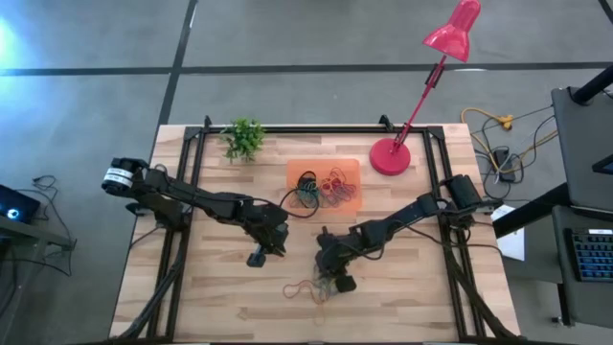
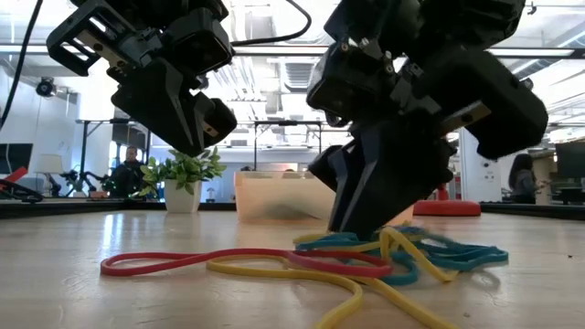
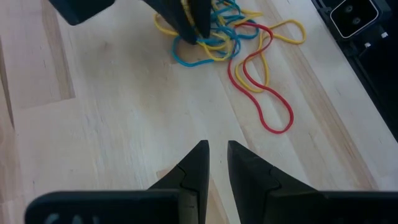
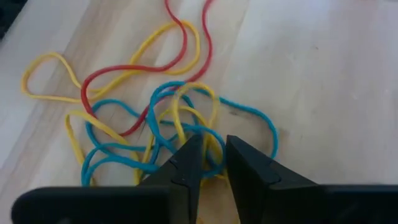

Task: Pick and place rubber bands into bin
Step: Put the middle blue rubber band into the bin

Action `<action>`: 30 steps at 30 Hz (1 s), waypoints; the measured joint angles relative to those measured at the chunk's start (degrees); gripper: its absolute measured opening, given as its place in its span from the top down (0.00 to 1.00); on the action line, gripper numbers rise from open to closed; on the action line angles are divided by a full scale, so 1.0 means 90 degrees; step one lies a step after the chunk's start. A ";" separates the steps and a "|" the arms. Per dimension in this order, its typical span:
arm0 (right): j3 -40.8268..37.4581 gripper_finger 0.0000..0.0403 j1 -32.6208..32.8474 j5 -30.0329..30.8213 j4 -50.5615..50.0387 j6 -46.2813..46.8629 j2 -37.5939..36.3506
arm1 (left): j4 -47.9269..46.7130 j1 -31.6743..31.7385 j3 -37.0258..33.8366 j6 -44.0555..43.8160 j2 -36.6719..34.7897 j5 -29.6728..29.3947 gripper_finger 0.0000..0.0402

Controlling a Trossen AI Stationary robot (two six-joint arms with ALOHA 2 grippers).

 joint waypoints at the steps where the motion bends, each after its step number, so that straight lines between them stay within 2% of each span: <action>1: 0.0000 0.85 -0.0002 0.0013 -0.0043 -0.0033 0.0000 | 0.0000 0.0000 0.0000 0.0000 0.0000 0.0000 0.89; 8: 0.0033 0.97 0.0000 0.0027 -0.0086 -0.0219 -0.0010 | 0.0000 0.0000 0.0000 -0.0005 0.0000 0.0000 0.89; 17: 0.0166 0.98 0.0000 0.0010 -0.0153 -0.0288 -0.0034 | -0.0001 0.0002 0.0000 -0.0012 0.0000 0.0000 0.89; 26: 0.0682 0.98 -0.0005 0.0050 -0.1503 -0.0533 -0.0404 | 0.0000 0.0001 -0.0002 -0.0016 0.0000 0.0000 0.89; 30: 0.0920 0.98 -0.0005 0.0272 -0.1975 -0.0734 -0.0698 | 0.0008 0.0001 -0.0007 -0.0017 0.0000 0.0000 0.89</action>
